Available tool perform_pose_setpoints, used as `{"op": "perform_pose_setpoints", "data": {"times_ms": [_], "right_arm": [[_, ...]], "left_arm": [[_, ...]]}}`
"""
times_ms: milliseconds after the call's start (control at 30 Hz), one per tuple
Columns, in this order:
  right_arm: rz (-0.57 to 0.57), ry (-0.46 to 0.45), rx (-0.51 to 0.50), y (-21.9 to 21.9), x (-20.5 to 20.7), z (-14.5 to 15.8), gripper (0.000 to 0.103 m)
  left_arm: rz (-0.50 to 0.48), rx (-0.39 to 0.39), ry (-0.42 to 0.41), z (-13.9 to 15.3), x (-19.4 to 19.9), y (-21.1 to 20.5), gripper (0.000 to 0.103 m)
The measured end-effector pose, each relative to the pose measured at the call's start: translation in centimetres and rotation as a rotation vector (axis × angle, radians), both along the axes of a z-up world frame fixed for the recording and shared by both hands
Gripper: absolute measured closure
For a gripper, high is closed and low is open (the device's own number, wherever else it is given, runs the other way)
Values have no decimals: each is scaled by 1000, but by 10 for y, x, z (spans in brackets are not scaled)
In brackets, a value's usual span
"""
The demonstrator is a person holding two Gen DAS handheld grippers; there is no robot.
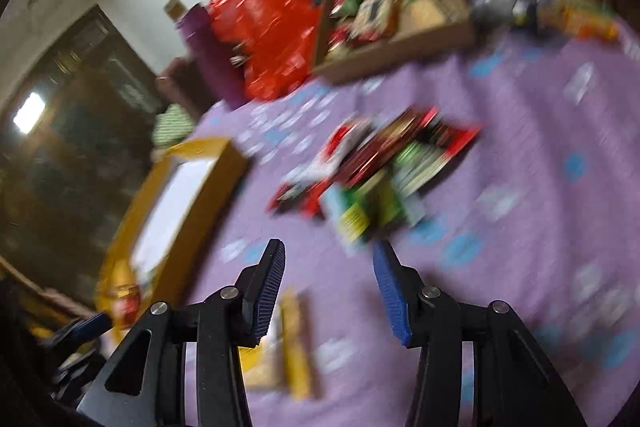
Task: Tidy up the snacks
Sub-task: 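Grasp the salted egg yolk biscuit pack with the left gripper while the right gripper grasps a green pack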
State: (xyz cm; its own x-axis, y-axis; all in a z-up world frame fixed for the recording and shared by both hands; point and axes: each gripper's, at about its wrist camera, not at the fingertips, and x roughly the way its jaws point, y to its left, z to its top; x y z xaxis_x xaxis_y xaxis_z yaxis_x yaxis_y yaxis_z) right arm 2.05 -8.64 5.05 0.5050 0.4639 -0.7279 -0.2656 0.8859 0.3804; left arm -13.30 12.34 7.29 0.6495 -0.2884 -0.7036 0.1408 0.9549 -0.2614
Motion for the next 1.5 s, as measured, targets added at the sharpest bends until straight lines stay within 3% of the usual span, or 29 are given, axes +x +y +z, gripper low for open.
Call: {"op": "perform_pose_setpoints", "data": {"times_ms": [67, 233, 300, 333, 467, 733, 833, 933, 1133, 1367, 1500], "right_arm": [[-9, -6, -50, 7, 8, -3, 43], [-23, -3, -187, 42, 20, -21, 40], [-43, -7, -216, 44, 24, -28, 51], [-61, -12, -218, 42, 24, -29, 68], [-93, 20, -94, 14, 22, -25, 70], [-102, 25, 15, -19, -6, -19, 70], [-105, 53, 37, -24, -2, -25, 70], [-100, 65, 56, -28, 1, -27, 70], [-87, 71, 70, -27, -2, -27, 69], [-79, 71, 66, -23, -3, -28, 69], [-79, 59, 56, -21, -4, -27, 69]], "left_arm": [[-14, -1, 11, -4, 2, -4, 37], [-57, 32, 7, -5, 3, -13, 37], [-76, 46, 4, -6, 4, -17, 37], [-85, 50, 4, -6, 6, -18, 37], [-132, 79, 8, -9, 18, -32, 37], [-235, 203, 21, -22, 62, -71, 37], [-237, 180, 56, -31, 83, -69, 37], [-224, 154, 147, -49, 97, -65, 36], [-272, 90, 208, -57, 77, -74, 33], [-269, 202, 163, -62, 62, -98, 26], [-251, 313, 100, -67, 62, -113, 26]]}}
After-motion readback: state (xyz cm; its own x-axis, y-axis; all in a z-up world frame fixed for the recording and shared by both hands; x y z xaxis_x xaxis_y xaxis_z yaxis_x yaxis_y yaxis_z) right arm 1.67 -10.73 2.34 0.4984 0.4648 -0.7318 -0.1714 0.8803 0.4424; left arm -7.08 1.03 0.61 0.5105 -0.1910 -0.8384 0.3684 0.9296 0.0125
